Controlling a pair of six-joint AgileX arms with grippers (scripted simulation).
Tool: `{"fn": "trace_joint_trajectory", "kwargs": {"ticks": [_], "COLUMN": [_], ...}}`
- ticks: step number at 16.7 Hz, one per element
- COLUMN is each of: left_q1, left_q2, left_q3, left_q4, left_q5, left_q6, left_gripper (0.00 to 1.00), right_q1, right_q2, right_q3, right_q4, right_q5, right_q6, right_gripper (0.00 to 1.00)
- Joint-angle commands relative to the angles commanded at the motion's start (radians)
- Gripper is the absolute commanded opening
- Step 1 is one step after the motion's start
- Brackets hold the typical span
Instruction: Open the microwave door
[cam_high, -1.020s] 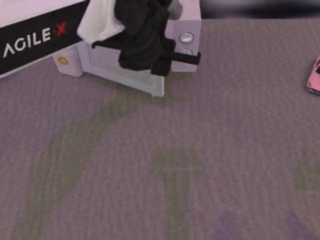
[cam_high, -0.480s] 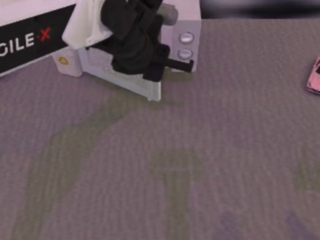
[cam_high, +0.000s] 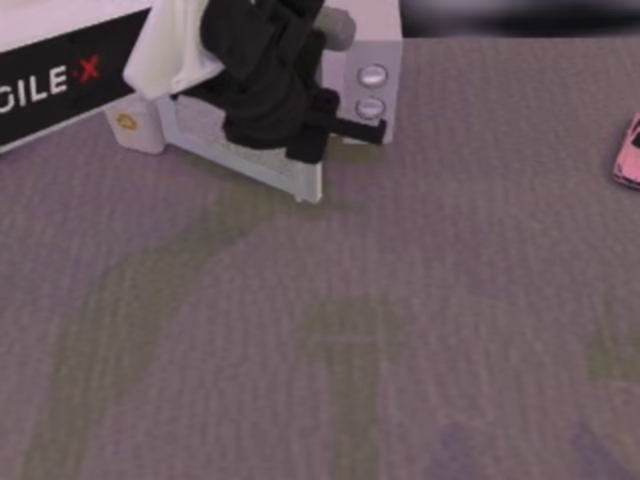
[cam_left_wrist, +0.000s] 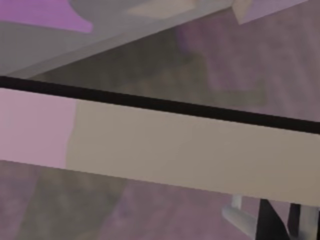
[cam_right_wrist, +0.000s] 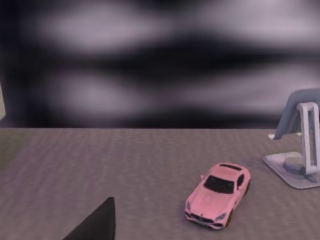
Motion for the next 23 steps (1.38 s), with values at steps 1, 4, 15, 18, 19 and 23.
{"fn": "trace_joint_trajectory", "kwargs": {"ticks": [1, 4, 15, 18, 19, 23], "left_q1": [0.000, 0.000, -0.002, 0.018, 0.025, 0.033], "left_q2": [0.000, 0.000, -0.010, -0.049, -0.062, -0.079], "left_q3": [0.000, 0.000, -0.012, -0.065, -0.082, -0.104], "left_q4": [0.000, 0.000, 0.005, 0.021, 0.026, 0.033], "left_q5": [0.000, 0.000, 0.014, 0.045, 0.056, 0.071], "left_q6": [0.000, 0.000, 0.012, 0.073, 0.095, 0.123], "left_gripper": [0.00, 0.00, 0.00, 0.00, 0.00, 0.00], "right_q1": [0.000, 0.000, 0.000, 0.000, 0.000, 0.000], "right_q2": [0.000, 0.000, 0.000, 0.000, 0.000, 0.000], "right_q3": [0.000, 0.000, 0.000, 0.000, 0.000, 0.000], "right_q4": [0.000, 0.000, 0.000, 0.000, 0.000, 0.000], "right_q5": [0.000, 0.000, 0.000, 0.000, 0.000, 0.000], "right_q6": [0.000, 0.000, 0.000, 0.000, 0.000, 0.000], "right_gripper": [1.00, 1.00, 1.00, 1.00, 1.00, 1.00]}}
